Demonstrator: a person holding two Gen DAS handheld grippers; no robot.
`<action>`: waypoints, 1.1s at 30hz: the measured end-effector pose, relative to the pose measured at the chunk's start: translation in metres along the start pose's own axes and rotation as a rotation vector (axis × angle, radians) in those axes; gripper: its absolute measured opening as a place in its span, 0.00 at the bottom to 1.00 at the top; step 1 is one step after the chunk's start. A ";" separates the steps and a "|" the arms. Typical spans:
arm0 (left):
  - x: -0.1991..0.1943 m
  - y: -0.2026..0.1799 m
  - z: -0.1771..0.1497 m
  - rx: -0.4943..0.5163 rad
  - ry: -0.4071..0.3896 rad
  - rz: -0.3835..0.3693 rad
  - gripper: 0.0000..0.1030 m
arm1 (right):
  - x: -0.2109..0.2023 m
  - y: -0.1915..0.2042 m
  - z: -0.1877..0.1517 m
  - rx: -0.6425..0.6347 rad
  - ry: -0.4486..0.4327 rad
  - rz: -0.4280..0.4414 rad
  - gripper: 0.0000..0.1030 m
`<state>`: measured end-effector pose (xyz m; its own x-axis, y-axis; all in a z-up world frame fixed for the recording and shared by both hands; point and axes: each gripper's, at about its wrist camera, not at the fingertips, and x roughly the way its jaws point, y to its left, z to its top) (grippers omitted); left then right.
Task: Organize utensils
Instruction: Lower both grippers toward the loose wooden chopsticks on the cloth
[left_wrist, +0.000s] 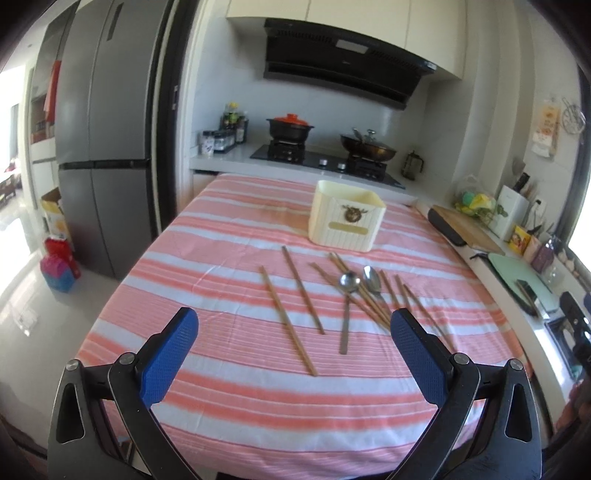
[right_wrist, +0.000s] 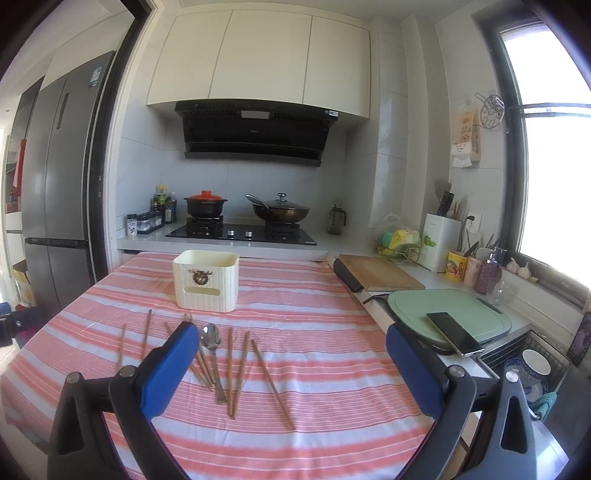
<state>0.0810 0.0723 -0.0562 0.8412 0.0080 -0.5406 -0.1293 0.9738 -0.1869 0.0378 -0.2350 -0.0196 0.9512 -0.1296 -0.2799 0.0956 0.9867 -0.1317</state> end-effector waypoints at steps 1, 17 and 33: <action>0.007 0.009 0.000 -0.019 0.014 0.017 1.00 | 0.004 -0.003 -0.001 0.002 0.006 -0.011 1.00; 0.157 0.015 -0.002 -0.033 0.286 0.061 1.00 | 0.164 -0.033 -0.073 -0.001 0.478 0.171 0.99; 0.233 0.006 -0.043 0.126 0.432 0.212 1.00 | 0.257 0.017 -0.109 -0.232 0.777 0.364 0.60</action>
<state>0.2535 0.0698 -0.2182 0.5049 0.1403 -0.8517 -0.1872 0.9810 0.0506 0.2522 -0.2620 -0.1979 0.4351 0.0750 -0.8973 -0.3159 0.9459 -0.0742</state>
